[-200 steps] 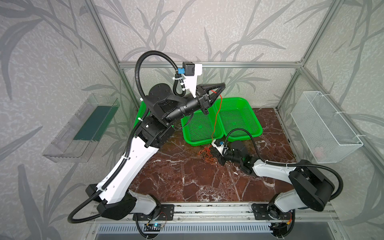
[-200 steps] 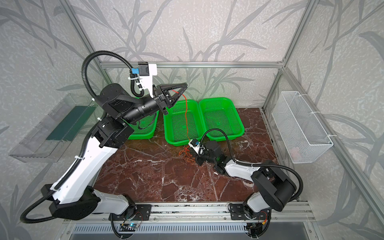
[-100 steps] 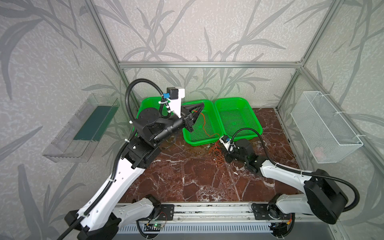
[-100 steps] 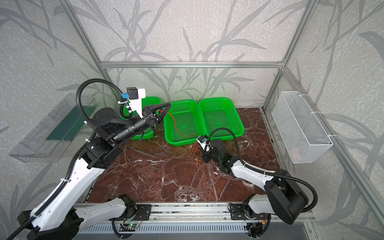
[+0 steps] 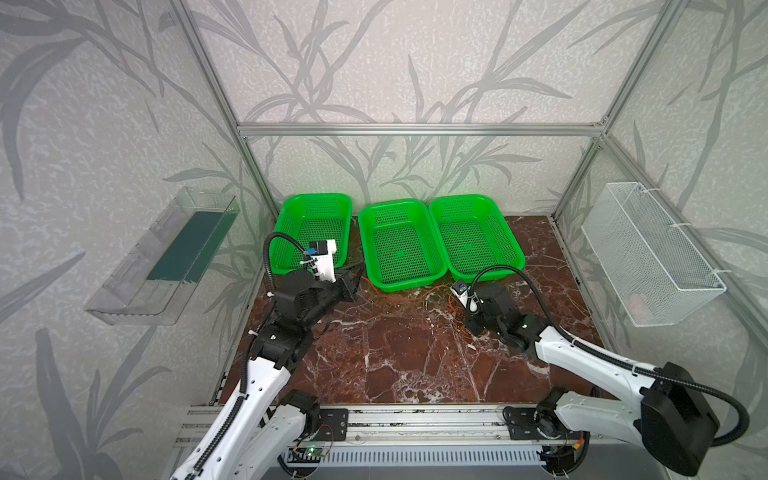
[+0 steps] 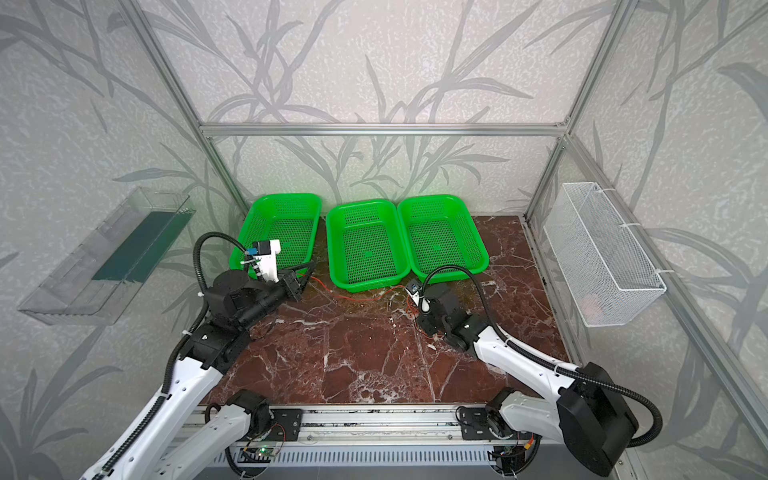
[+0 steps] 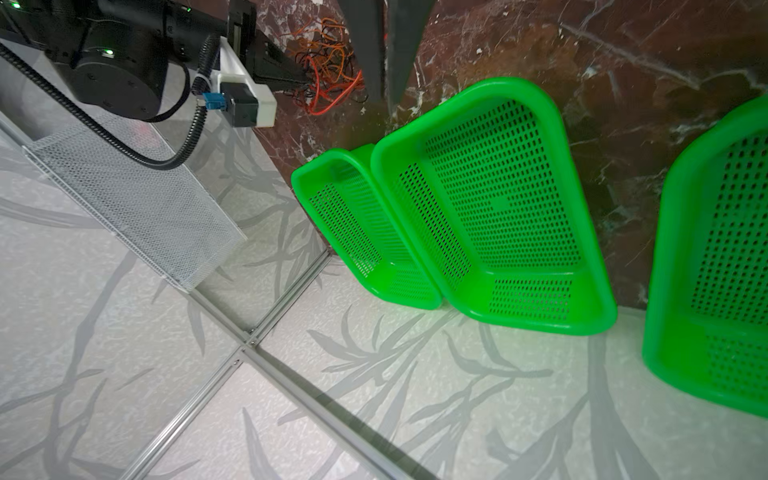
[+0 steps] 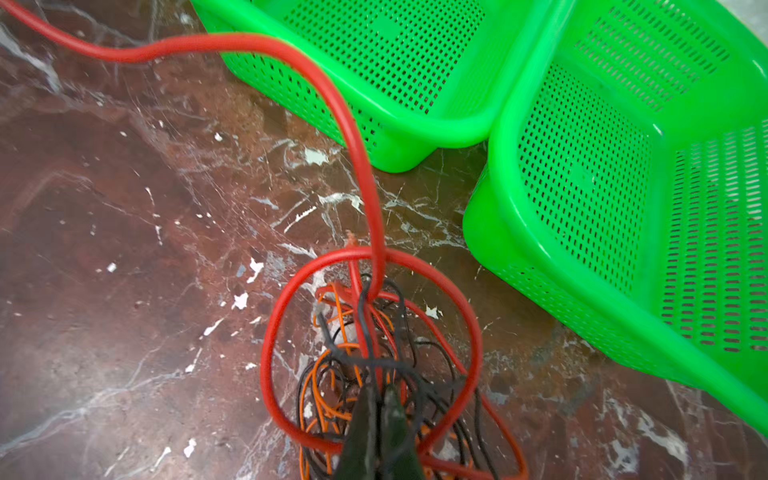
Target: Untangle the cables
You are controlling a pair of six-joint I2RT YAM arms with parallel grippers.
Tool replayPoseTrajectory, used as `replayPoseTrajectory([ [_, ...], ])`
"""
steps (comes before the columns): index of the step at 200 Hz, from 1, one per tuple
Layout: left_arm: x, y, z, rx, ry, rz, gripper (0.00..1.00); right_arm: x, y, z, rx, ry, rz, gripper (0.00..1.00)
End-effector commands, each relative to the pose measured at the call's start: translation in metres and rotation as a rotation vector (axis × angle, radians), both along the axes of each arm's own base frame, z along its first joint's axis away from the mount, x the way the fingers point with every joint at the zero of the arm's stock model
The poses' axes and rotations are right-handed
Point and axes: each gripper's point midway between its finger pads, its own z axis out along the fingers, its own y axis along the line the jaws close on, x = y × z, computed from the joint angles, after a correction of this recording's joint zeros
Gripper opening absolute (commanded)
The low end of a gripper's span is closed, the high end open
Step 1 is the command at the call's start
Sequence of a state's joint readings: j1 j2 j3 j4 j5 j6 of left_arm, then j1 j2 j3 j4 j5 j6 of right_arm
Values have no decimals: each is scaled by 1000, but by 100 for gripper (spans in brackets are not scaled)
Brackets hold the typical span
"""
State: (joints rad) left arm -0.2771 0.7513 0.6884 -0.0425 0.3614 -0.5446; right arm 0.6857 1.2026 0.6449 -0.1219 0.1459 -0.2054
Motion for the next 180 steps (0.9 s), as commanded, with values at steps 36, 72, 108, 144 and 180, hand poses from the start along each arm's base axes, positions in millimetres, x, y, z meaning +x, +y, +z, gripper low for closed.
replayPoseTrajectory([
  [36, 1, 26, -72, -116, 103, 92, 0, 11, 23, -13, -171, 34, 34, 0],
  [72, 10, 39, -114, -103, 236, 151, 0, 15, 36, -16, -163, 43, 51, 0],
  [108, 15, 39, -134, -118, 322, 156, 19, 17, 37, -21, -190, 61, 54, 0],
  [144, 13, 47, -146, -96, 384, 199, 38, 22, 36, -24, -211, 67, 35, 0],
  [180, 10, 57, -148, -29, 414, 244, 58, 29, 40, -23, -225, 84, 38, 0],
])
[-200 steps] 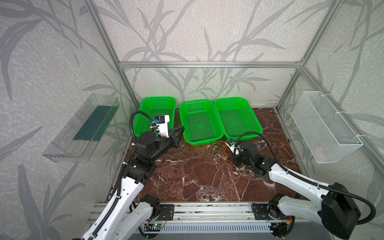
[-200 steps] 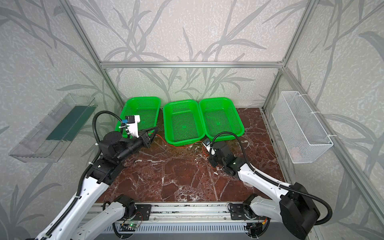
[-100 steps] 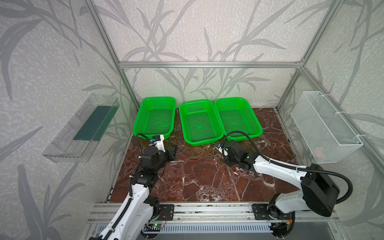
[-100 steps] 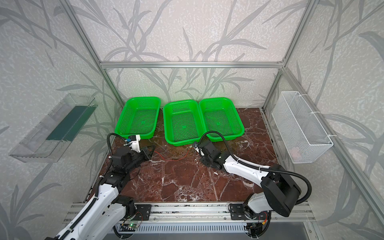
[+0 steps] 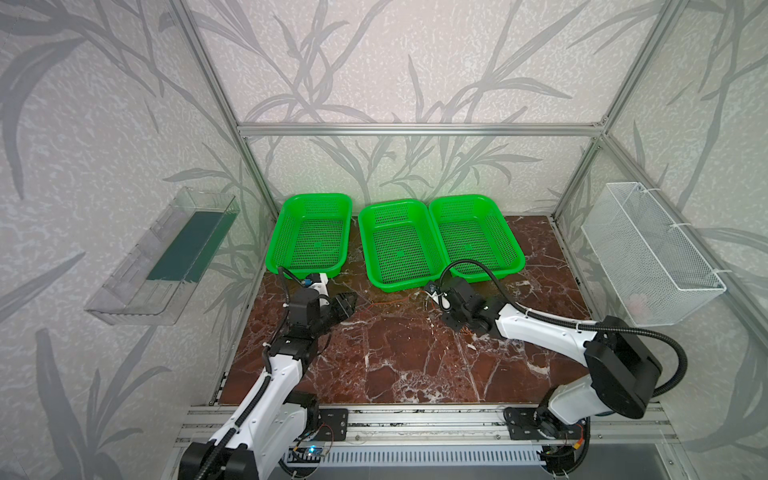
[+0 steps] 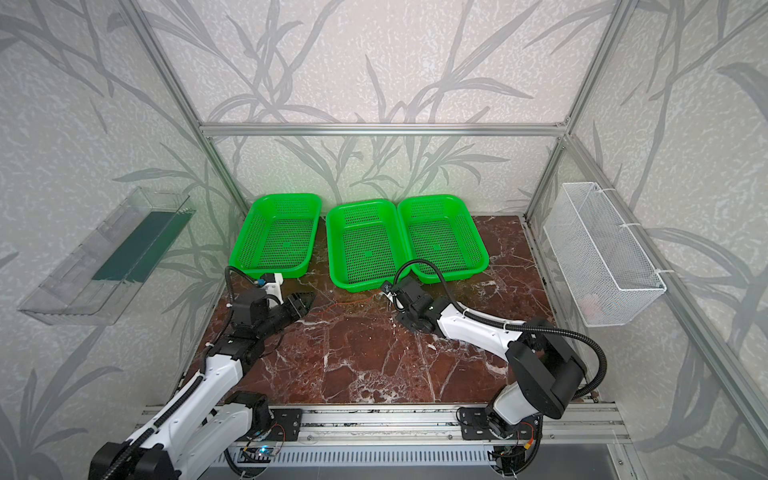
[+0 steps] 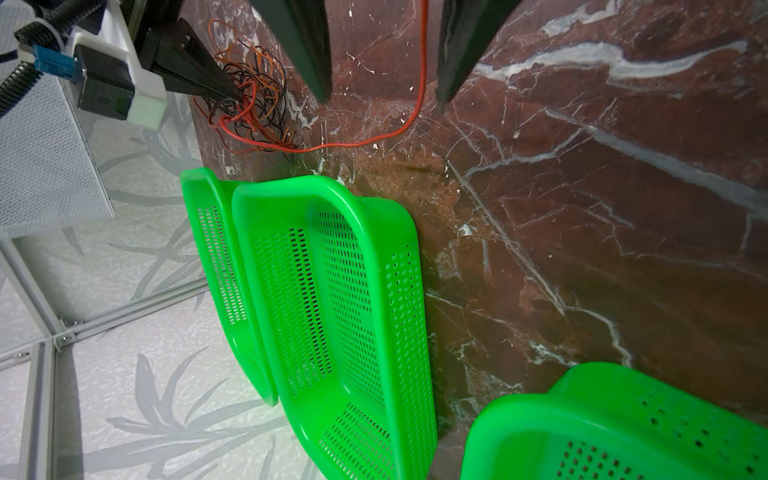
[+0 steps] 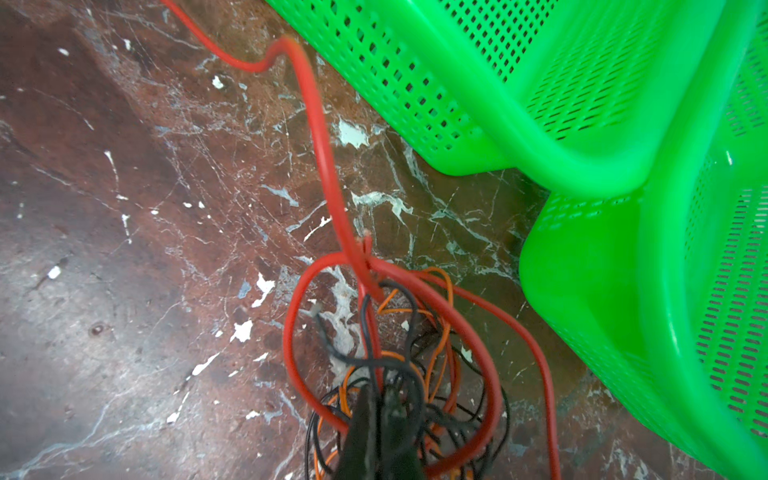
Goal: Untangle the cables
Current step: 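Move the left gripper toward the right gripper to grasp the wire bundle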
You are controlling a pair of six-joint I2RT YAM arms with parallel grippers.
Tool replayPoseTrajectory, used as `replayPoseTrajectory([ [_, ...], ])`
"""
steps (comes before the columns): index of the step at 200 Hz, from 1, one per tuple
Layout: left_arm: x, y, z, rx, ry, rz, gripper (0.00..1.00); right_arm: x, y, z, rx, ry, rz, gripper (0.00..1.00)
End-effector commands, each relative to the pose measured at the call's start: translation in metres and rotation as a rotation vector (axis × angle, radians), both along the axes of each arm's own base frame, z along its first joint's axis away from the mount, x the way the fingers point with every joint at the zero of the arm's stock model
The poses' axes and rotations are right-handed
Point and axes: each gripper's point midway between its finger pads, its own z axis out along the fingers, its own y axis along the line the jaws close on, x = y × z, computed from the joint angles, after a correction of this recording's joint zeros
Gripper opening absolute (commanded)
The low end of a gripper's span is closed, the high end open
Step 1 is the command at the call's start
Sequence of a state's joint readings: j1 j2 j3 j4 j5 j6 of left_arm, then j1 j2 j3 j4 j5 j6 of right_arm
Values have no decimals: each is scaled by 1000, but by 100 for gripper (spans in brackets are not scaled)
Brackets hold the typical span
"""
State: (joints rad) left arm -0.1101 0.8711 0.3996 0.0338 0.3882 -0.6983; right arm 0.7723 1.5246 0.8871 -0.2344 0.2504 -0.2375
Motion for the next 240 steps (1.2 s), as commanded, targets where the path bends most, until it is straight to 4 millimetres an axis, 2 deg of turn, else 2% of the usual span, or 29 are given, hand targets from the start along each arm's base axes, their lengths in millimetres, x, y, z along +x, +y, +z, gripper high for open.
replayPoseTrajectory([
  [1, 0, 11, 6, 54, 22, 45, 59, 8, 3, 6, -17, 2, -5, 0],
  [15, -5, 25, 1, 113, 84, 102, 73, 13, -1, 5, -13, 21, -28, 0],
  [43, -12, 39, -1, 192, 134, 145, 86, 22, -11, 8, 3, 32, -55, 0],
  [72, -15, 52, -2, 268, 165, 186, 89, 26, -19, 9, -5, 35, -59, 0],
  [89, -21, 68, -3, 345, 209, 235, 90, 28, -25, 7, -15, 41, -75, 0],
  [100, -19, 66, 2, 359, 190, 210, 90, 27, -27, 7, -12, 46, -73, 0],
  [124, -5, 27, 27, 289, 17, 7, 84, 21, -15, 11, 41, 44, 4, 0],
  [137, -1, 9, 36, 306, -33, -87, 82, 18, -11, 13, 56, 44, 36, 0],
  [156, -2, -19, 43, 441, -99, -245, 82, 14, -9, 15, 54, 53, 64, 0],
  [178, -12, -67, 55, 602, -252, -477, 82, 5, -2, 20, 79, 54, 115, 0],
  [200, -18, -100, 53, 671, -391, -621, 78, -7, 5, 25, 139, 42, 180, 0],
  [240, -27, -141, 39, 764, -521, -853, 73, -26, 12, 27, 188, 51, 252, 0],
])
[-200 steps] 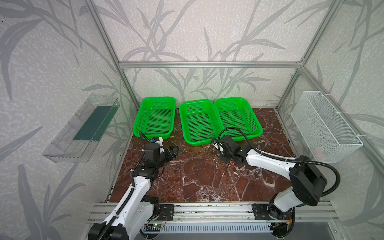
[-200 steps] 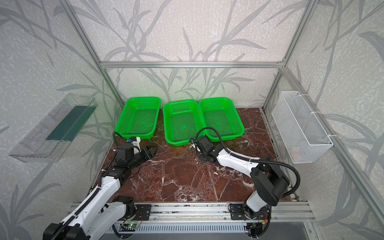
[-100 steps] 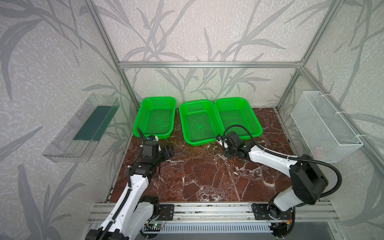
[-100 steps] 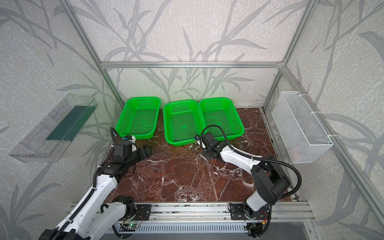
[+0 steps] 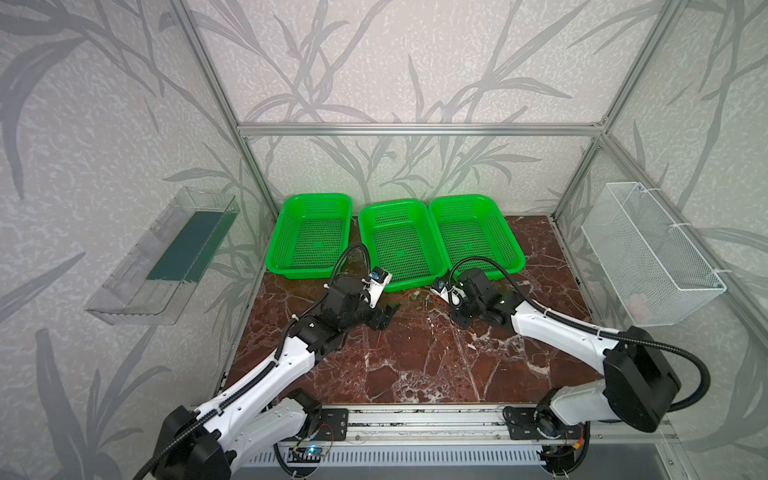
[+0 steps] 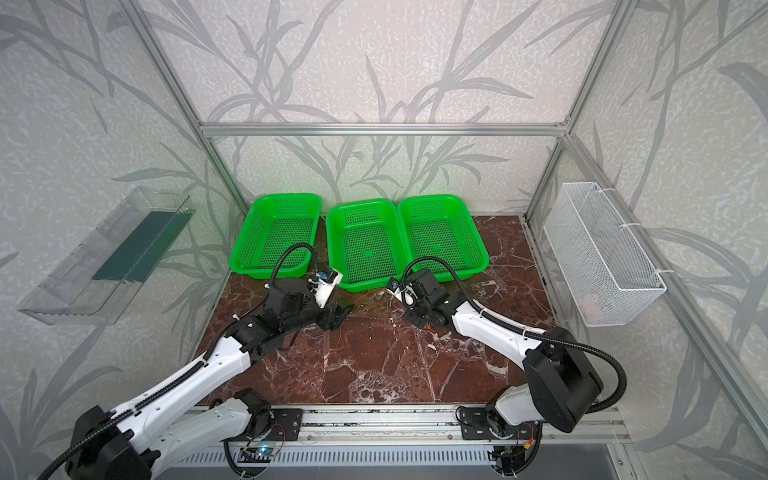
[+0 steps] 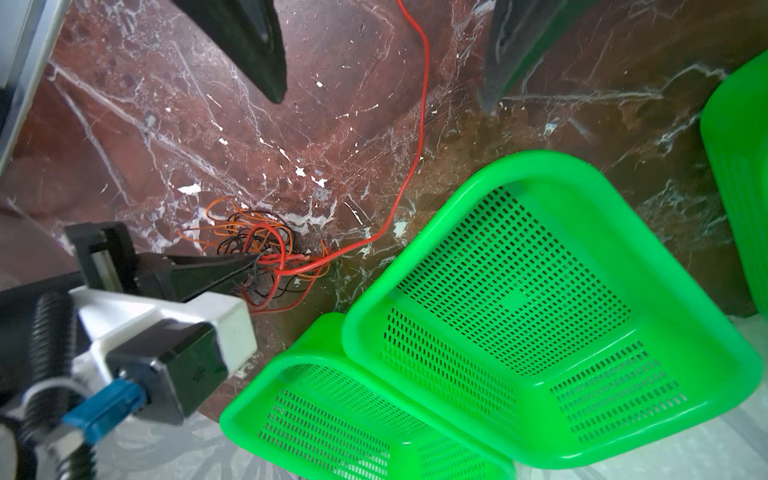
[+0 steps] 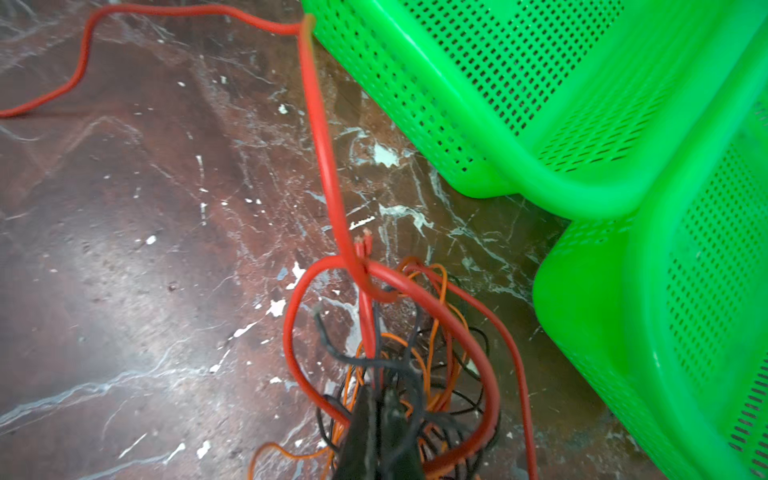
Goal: Untangle the cables
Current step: 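Move the left gripper toward the right gripper to grasp the wire bundle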
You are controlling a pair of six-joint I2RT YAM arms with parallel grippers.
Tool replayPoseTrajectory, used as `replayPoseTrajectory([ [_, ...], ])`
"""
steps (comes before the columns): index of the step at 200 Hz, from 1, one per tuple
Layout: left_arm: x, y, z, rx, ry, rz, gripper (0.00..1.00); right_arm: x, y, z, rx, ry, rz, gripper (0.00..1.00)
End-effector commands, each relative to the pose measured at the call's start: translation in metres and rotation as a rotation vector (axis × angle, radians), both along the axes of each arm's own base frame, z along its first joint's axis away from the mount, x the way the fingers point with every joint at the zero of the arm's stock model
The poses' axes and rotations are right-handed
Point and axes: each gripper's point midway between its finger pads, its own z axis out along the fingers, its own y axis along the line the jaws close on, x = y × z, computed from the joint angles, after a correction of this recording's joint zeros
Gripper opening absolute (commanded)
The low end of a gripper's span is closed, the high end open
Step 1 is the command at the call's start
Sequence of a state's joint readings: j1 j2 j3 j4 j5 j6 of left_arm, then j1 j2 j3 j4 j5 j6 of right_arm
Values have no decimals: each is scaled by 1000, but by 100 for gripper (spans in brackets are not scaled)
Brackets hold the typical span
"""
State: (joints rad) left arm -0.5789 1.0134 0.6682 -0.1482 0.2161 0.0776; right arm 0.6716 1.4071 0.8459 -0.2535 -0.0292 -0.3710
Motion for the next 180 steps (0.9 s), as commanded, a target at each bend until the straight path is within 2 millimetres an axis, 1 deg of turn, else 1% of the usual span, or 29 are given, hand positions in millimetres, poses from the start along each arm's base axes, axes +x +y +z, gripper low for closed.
replayPoseTrajectory([
  [1, -1, -24, -1, 100, -121, -187, 73, -11, 12, 8, 56, -13, 78, 0],
  [10, -4, -34, -5, 126, -125, -251, 71, -14, 13, 7, 54, -11, 88, 0],
  [23, -5, -47, -8, 148, -155, -317, 71, -17, 14, 6, 57, -6, 101, 0],
  [37, 1, -56, -10, 172, -188, -338, 71, -22, 17, 5, 66, 3, 120, 0],
  [65, 9, -69, -16, 196, -209, -368, 71, -26, 21, 6, 89, 5, 142, 0],
  [97, 24, -78, -25, 219, -215, -351, 71, -29, 24, 9, 117, -7, 161, 0],
  [122, 30, -85, -26, 205, -236, -361, 65, -28, 24, 9, 117, -11, 160, 0],
  [156, 32, -94, -35, 220, -229, -409, 47, -23, 28, 14, 152, -31, 139, 0],
  [165, 31, -96, -34, 218, -228, -429, 35, -22, 30, 16, 164, -33, 140, 0],
  [174, 30, -99, -28, 207, -238, -440, 24, -22, 32, 19, 176, -37, 146, 1],
  [180, 29, -100, -23, 199, -247, -446, 13, -22, 32, 20, 182, -38, 146, 1],
])
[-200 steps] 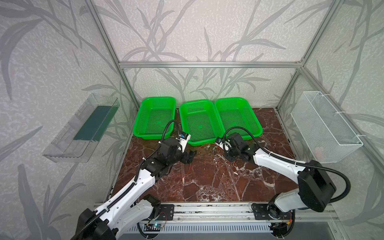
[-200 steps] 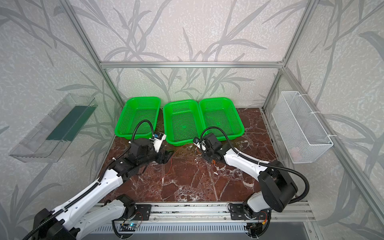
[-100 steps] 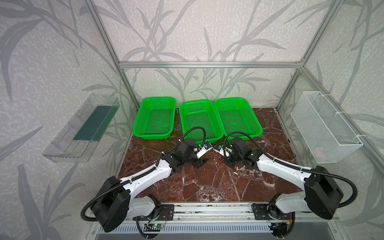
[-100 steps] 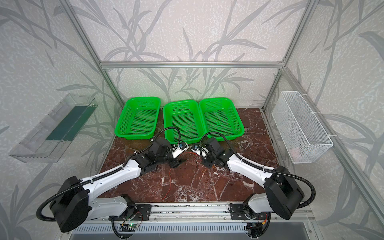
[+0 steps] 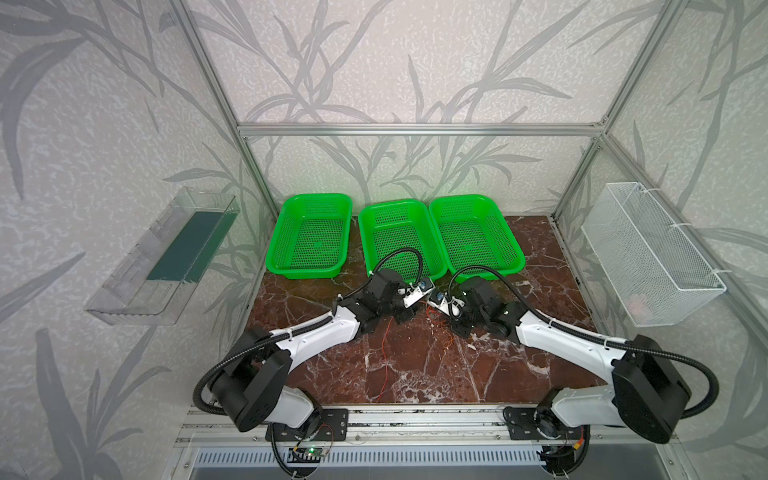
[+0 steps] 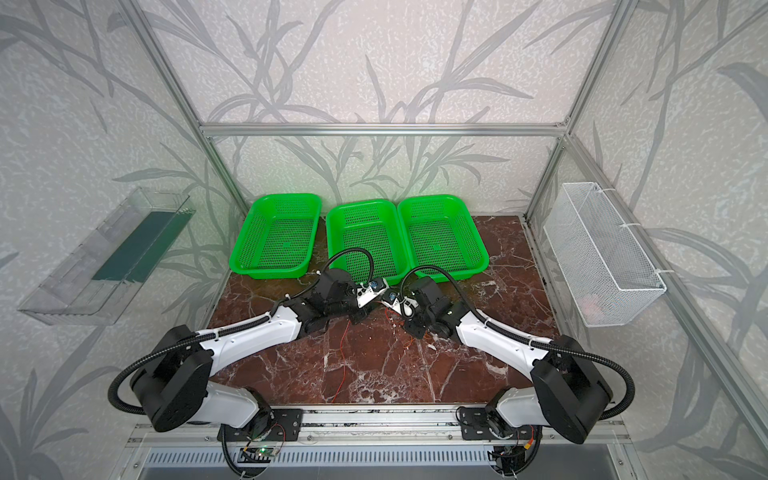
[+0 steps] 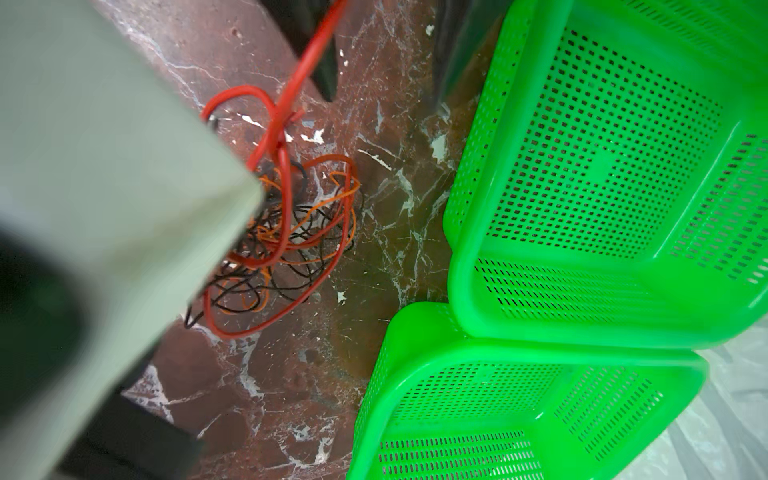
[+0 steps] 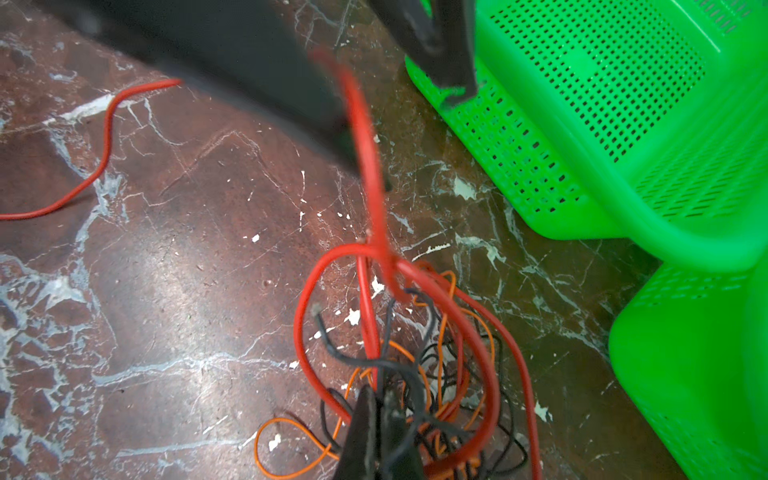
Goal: Untangle the cables
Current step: 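Move the left gripper toward the right gripper to grasp the wire bundle, then pull a red wire out with the left gripper while the right holds the bundle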
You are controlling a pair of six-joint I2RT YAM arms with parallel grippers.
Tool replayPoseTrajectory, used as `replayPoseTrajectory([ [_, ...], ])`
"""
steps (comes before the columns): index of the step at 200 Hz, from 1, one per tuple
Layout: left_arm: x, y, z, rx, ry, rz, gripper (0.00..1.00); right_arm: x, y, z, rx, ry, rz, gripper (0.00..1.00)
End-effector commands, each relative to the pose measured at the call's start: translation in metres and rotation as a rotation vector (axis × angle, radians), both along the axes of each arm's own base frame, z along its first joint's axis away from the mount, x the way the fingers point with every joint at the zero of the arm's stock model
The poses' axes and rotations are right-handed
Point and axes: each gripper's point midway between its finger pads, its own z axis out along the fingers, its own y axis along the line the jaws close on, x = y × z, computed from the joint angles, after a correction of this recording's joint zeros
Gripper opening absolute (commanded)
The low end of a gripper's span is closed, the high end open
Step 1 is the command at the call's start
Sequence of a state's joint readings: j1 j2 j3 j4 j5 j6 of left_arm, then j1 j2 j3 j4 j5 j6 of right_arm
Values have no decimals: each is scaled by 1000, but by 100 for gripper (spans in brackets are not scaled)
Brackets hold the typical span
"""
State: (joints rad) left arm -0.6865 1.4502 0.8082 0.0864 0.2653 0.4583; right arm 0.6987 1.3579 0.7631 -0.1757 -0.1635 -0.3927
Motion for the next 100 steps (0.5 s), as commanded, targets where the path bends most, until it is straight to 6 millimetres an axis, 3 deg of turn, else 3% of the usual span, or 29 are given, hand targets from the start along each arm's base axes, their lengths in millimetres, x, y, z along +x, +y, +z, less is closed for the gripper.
replayPoseTrajectory([
  [1, -4, -16, 23, -30, -61, -99, 11, 6, 13, 21, 88, -55, 12, 1],
  [13, -6, -18, 36, -51, -76, -120, 0, 8, 12, 23, 93, -73, 5, 2],
  [70, -37, -26, 122, -226, -109, -232, 0, 27, -7, 20, 146, -78, -151, 3],
  [100, -38, -19, 172, -331, -181, -184, 0, 36, -14, 16, 114, -67, -201, 3],
])
